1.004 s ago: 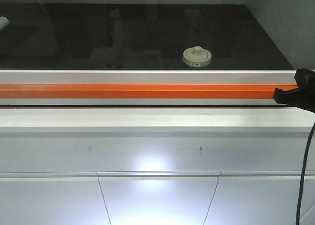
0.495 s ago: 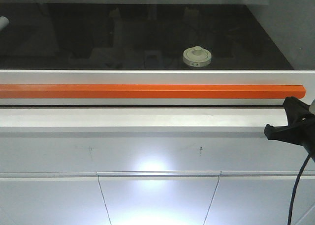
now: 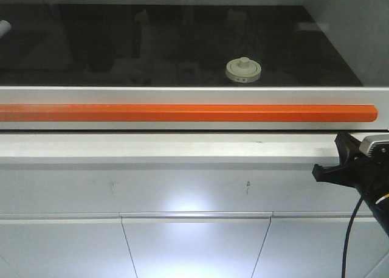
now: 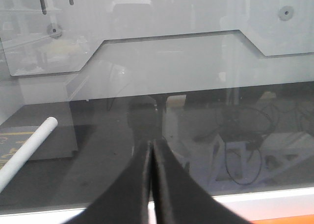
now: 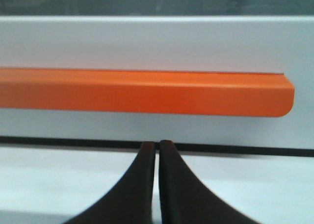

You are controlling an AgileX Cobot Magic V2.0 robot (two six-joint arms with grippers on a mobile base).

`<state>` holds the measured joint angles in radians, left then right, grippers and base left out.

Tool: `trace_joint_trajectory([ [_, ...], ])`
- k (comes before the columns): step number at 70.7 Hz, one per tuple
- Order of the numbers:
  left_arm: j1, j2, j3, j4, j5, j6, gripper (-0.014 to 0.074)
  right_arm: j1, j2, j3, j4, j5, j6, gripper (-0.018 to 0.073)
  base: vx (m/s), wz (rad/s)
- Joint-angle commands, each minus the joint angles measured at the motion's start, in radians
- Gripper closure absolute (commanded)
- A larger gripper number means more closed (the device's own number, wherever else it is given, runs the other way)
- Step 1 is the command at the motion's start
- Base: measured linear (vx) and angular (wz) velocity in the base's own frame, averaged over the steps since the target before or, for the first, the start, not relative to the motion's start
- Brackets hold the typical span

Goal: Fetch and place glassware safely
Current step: 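Move the right gripper to the orange sash handle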

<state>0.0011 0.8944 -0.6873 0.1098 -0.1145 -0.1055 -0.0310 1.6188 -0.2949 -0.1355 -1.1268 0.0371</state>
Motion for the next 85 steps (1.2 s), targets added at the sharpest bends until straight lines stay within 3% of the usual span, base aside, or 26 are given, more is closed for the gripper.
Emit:
trace_joint_trajectory([
  [1, -0.006, -0.008, -0.031, -0.003, -0.068, -0.009, 0.0603, -0.004, 0.024, -0.019, 0.002, -0.169, -0.047, 0.056, 0.0, 0.0],
  [10, -0.006, -0.008, -0.031, -0.003, -0.068, -0.009, 0.0603, -0.004, 0.062, -0.019, 0.002, -0.217, -0.051, 0.056, 0.0, 0.0],
  [85, -0.006, -0.008, -0.031, -0.003, -0.068, -0.009, 0.0603, -0.004, 0.156, -0.171, 0.004, -0.2, -0.073, 0.056, 0.0, 0.0],
])
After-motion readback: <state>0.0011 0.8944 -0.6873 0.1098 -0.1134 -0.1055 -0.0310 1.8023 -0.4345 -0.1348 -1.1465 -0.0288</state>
